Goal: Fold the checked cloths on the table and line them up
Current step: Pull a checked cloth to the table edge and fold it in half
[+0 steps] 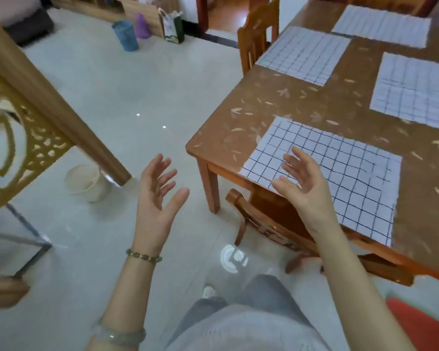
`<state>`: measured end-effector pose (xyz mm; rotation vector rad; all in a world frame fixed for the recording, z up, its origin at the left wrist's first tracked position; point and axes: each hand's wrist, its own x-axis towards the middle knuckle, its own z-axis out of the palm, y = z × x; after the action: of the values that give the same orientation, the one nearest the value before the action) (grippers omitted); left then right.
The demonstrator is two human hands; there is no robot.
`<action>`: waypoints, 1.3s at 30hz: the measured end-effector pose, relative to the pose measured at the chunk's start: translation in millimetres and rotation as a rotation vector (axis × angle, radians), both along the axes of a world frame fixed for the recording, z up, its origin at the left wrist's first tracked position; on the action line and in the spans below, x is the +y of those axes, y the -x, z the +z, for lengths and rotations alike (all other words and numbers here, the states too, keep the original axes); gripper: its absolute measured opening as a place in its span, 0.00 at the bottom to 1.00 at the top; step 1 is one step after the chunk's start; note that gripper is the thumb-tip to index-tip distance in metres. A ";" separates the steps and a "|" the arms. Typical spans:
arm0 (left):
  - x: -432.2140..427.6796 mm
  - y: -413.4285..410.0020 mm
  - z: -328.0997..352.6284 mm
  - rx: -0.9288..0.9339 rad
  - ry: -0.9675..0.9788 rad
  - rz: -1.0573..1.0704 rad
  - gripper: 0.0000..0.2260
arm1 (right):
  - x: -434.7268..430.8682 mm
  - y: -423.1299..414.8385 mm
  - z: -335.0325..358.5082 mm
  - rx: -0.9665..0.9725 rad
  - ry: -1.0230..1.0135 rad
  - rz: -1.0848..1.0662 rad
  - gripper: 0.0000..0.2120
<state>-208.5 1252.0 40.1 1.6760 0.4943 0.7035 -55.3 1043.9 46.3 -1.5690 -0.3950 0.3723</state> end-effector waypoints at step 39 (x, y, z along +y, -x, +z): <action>-60.1 -323.4 -59.6 0.277 0.088 -0.618 0.29 | -178.9 -186.9 -58.0 0.182 0.136 -0.499 0.24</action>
<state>114.9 1191.9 -19.5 1.7233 0.1700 -0.0009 131.5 864.9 -11.7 -1.6863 0.1687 0.1531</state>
